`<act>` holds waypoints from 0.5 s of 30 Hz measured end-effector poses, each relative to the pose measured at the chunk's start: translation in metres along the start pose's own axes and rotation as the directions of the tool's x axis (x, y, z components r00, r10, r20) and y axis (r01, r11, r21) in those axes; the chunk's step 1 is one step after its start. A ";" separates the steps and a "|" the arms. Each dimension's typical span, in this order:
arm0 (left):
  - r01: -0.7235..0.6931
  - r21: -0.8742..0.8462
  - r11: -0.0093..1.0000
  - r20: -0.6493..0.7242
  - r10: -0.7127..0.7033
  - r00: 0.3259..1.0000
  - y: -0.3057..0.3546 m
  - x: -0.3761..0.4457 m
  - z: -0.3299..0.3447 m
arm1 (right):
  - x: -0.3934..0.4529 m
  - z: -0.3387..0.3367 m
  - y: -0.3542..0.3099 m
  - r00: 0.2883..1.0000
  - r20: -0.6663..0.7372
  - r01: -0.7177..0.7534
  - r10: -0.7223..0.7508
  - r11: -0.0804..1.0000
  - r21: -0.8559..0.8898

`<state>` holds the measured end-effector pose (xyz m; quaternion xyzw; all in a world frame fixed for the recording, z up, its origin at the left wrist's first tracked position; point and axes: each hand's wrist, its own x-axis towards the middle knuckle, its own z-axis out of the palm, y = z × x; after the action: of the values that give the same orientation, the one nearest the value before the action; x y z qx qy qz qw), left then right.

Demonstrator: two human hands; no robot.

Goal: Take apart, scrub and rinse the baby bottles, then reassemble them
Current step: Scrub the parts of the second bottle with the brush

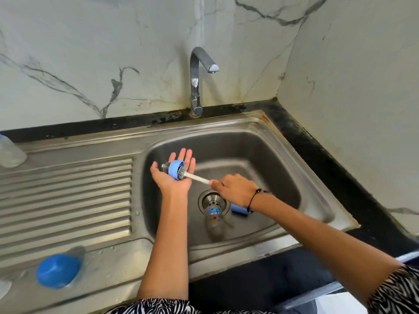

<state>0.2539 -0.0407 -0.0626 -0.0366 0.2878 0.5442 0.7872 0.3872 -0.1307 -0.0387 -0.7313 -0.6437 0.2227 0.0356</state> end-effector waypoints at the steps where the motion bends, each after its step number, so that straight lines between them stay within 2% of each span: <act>1: -0.010 -0.047 0.999 0.035 0.012 0.999 0.000 -0.002 -0.001 | -0.003 0.005 -0.002 1.000 -0.022 -0.001 0.000 1.000 -0.028; 4: -0.028 -0.070 0.997 0.027 0.030 0.999 -0.002 -0.005 0.004 | -0.001 0.010 -0.005 0.991 -0.131 0.004 -0.027 0.985 -0.173; 6: -0.037 -0.058 0.998 -0.008 0.036 0.999 -0.001 -0.003 0.007 | 0.006 0.009 -0.004 0.988 -0.151 0.005 -0.039 0.976 -0.217; 12: -0.039 0.145 0.989 -0.077 0.050 0.996 -0.003 0.002 0.024 | 0.028 -0.002 0.003 0.979 -0.203 -0.034 -0.013 0.973 -0.229; 15: -0.077 0.212 0.974 -0.050 0.090 0.995 -0.001 0.001 0.025 | 0.032 -0.013 0.001 0.979 -0.203 -0.026 0.001 0.992 -0.122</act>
<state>0.2657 -0.0314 -0.0425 0.0428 0.3680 0.5421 0.7542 0.3951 -0.0978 -0.0366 -0.7552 -0.6444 0.1070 0.0542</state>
